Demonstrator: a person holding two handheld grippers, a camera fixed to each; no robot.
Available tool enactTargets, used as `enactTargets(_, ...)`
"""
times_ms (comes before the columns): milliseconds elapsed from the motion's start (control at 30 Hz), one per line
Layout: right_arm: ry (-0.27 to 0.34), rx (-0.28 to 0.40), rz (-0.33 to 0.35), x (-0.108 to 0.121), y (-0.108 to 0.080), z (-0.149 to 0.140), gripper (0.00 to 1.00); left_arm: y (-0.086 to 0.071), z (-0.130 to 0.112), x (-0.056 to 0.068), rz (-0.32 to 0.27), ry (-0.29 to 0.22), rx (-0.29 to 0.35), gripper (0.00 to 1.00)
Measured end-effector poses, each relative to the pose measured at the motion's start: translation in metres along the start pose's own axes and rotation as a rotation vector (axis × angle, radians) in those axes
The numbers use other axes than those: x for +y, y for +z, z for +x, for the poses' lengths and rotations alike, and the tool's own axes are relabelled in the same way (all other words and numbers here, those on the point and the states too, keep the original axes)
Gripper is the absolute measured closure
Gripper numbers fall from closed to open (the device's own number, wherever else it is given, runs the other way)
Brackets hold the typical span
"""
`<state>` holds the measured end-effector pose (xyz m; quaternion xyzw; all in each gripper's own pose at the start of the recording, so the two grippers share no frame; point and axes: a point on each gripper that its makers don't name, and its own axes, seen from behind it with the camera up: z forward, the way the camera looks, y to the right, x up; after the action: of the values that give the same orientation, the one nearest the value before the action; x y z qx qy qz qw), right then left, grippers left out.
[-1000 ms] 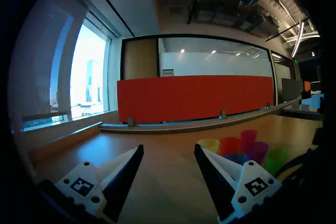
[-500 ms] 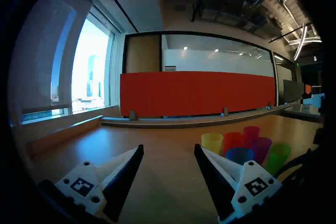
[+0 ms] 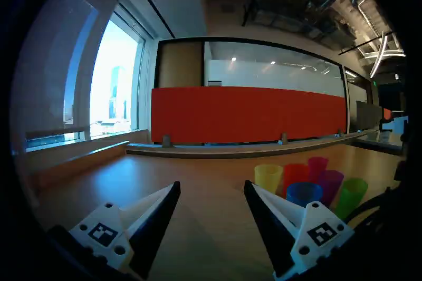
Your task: Pour water
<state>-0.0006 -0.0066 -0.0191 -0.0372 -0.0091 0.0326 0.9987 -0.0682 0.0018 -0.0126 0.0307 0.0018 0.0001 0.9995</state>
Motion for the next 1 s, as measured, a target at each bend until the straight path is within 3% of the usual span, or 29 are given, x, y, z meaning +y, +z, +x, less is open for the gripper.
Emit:
enactTargets(567, 0.002, -0.004, 0.003, -0.0010, 0.0005, -0.0041, 0.00, -0.0034, 0.0013, 0.0005, -0.011, 0.005, 0.006, 0.11)
enactTargets(767, 0.008, 0.007, 0.006, -0.0007, -0.0006, -0.0033, 0.00, -0.0038, 0.0013, -0.0001, -0.011, 0.005, 0.006, 0.00)
enactTargets(1000, 0.024, 0.035, 0.010, -0.0014, 0.0000, 0.0008, 0.00, -0.0040, 0.0014, 0.0004, -0.010, 0.005, 0.006, 0.00)
